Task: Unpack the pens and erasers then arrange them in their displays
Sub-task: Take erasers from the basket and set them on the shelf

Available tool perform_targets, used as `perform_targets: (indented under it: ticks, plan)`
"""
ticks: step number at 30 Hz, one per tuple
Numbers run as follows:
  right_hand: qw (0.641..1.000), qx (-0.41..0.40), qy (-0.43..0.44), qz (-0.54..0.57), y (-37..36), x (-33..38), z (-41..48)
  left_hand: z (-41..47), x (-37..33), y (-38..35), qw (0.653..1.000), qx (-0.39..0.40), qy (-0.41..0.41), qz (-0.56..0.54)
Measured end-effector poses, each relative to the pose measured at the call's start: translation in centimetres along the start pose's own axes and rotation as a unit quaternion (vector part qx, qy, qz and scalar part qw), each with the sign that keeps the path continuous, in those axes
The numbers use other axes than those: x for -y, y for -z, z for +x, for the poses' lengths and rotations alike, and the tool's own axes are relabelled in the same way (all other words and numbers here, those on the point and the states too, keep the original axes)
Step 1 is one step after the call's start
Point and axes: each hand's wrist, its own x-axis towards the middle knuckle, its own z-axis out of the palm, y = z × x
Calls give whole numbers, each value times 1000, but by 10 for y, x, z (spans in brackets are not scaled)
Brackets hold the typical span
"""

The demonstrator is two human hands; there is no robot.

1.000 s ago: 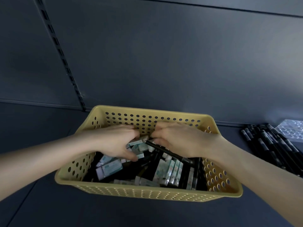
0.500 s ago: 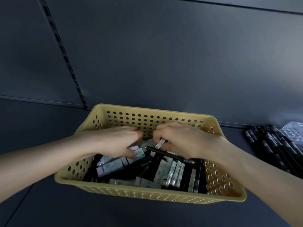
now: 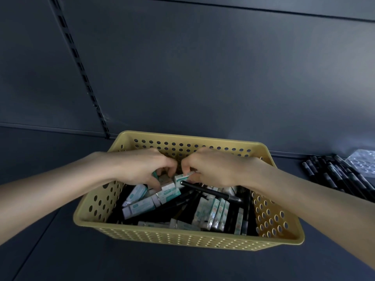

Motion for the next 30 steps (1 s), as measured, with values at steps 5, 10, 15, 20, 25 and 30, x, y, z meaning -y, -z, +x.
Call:
perform_targets:
  ticks: [5, 10, 15, 20, 25, 30]
  plan:
    - [1000, 27, -3, 4, -4, 1, 5, 4, -2, 3, 999, 24, -24, 37]
    - [1000, 22, 16, 9, -5, 2, 6, -1, 3, 9, 998, -8, -22, 55]
    - [998, 31, 28, -37, -7, 3, 7, -10, 4, 13, 995, 74, 28, 55]
    - [999, 13, 37, -11, -9, 2, 4, -5, -1, 8, 992, 95, 52, 65]
    - [999, -18, 18, 43, -4, -4, -8, -4, -5, 2, 992, 62, 48, 97]
    - [988, -58, 11, 143, 1, -8, -18, -5, -6, -2, 991, 53, 48, 110]
